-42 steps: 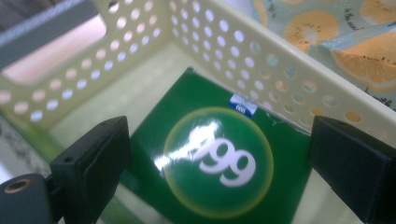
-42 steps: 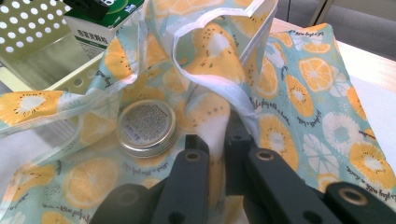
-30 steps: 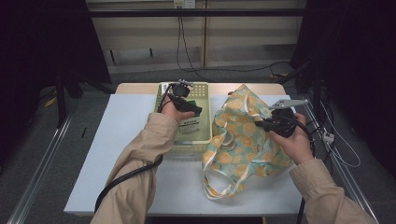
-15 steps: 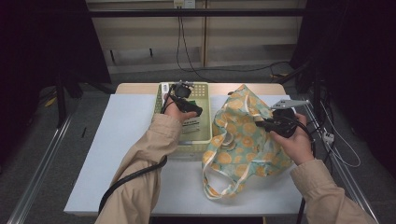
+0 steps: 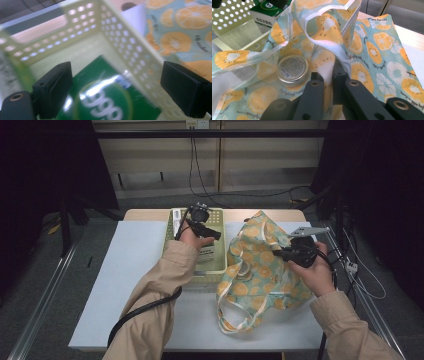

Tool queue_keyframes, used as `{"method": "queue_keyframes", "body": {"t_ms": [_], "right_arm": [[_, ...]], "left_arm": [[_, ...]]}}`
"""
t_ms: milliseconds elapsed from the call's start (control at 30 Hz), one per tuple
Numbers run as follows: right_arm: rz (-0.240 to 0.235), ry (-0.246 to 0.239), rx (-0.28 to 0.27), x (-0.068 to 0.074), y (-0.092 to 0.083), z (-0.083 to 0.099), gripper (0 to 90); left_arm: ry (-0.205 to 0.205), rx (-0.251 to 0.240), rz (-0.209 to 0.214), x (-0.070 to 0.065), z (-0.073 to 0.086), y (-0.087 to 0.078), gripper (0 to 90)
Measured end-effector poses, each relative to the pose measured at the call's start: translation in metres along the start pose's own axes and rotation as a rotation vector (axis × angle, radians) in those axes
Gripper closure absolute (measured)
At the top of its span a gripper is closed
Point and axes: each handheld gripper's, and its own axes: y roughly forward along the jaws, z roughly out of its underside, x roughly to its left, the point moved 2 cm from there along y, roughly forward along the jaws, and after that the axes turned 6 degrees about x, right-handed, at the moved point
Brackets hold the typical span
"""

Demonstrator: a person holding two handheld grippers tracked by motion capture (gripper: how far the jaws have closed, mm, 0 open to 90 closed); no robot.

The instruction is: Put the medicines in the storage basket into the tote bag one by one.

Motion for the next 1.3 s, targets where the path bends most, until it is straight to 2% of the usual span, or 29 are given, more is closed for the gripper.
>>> {"method": "queue_keyframes", "body": {"t_ms": [67, 167, 267, 367, 467, 567, 800, 900, 1033, 1067, 1233, 1300], "right_arm": [[0.001, -0.001, -0.001, 0.001, 0.001, 0.0, 88.3], [0.0, -0.003, -0.003, 0.001, 0.0, -0.002, 88.3], [0.003, 0.0, -0.003, 0.001, 0.001, -0.003, 88.3], [0.002, -0.002, 0.002, 0.002, 0.001, -0.002, 88.3], [0.004, -0.003, 0.0, 0.002, 0.001, -0.001, 88.3], [0.002, 0.0, -0.002, 0.001, 0.0, -0.001, 88.3], [0.001, 0.004, -0.006, -0.001, -0.001, 0.0, 88.2], [0.003, 0.006, -0.003, -0.001, -0.001, 0.001, 88.1], [0.003, 0.004, -0.003, -0.001, -0.001, 0.002, 88.1], [0.004, 0.006, -0.002, -0.001, -0.002, 0.002, 88.1], [0.004, 0.008, -0.004, -0.002, -0.001, 0.002, 88.1], [0.005, 0.007, -0.004, -0.001, -0.001, 0.002, 88.1]], "left_arm": [[-0.03, 0.023, -0.008, 0.008, 0.006, 0.001, 6.0], [-0.062, 0.033, -0.002, 0.014, 0.012, 0.004, 6.2], [-0.07, 0.039, 0.017, 0.013, 0.015, 0.006, 5.1], [-0.092, 0.033, 0.009, 0.009, 0.014, 0.01, 1.1], [-0.133, 0.032, 0.022, 0.006, 0.012, 0.015, 0.3], [-0.138, 0.042, 0.046, -0.001, 0.009, 0.019, 3.1], [-0.11, 0.04, 0.046, -0.019, 0.0, 0.024, 4.8], [-0.093, 0.05, 0.037, -0.019, 0.0, 0.024, 4.7], [-0.095, 0.043, 0.027, -0.011, 0.003, 0.02, 7.2], [-0.101, 0.055, 0.056, -0.009, 0.004, 0.019, 7.7], [-0.099, 0.047, 0.059, -0.006, 0.006, 0.015, 7.6], [-0.1, 0.035, 0.073, -0.007, 0.006, 0.015, 7.2]]}}
